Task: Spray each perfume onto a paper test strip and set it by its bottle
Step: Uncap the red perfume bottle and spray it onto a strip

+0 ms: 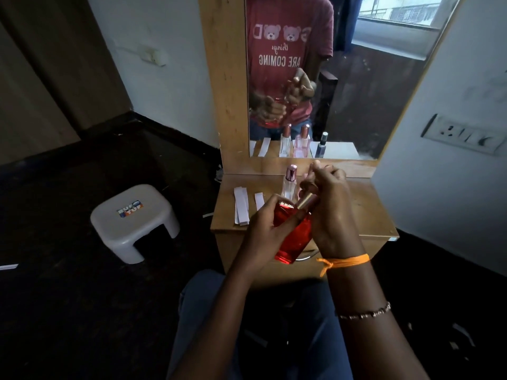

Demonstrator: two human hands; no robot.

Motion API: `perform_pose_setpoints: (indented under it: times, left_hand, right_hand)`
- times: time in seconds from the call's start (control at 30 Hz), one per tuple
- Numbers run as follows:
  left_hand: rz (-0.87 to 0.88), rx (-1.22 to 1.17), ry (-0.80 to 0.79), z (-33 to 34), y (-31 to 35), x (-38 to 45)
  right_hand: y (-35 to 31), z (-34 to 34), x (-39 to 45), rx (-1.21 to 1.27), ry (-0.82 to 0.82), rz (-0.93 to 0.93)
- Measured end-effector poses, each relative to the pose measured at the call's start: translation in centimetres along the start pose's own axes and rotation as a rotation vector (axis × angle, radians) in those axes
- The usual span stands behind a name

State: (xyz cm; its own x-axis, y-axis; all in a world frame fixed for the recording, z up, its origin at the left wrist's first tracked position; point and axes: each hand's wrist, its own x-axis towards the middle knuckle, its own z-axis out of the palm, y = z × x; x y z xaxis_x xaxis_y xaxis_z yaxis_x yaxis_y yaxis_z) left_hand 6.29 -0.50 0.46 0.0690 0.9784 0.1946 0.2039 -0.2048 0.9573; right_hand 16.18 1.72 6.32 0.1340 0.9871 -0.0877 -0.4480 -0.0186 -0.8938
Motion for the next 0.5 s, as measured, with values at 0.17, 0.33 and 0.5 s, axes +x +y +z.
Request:
perform_pose_setpoints:
  times: [0.17,0.33,0.5]
  left_hand:
    - [-0.053,-0.196,-0.126,0.2,-0.5,-0.8]
    - [-0.152,-0.282,-0.119,0.5,-1.7,-1.4]
    - [-0.205,-0.293,-0.082,0.9,-2.1,-0.9]
  right_hand:
    - [-1.5,-1.7,1.0,0.288,-0.238,0.156]
    - [-3.3,-6.0,2.8,0.172,-0.327,-0.002]
    - [1.2,-10.0,4.4,-0.620,-0.014,-0.329]
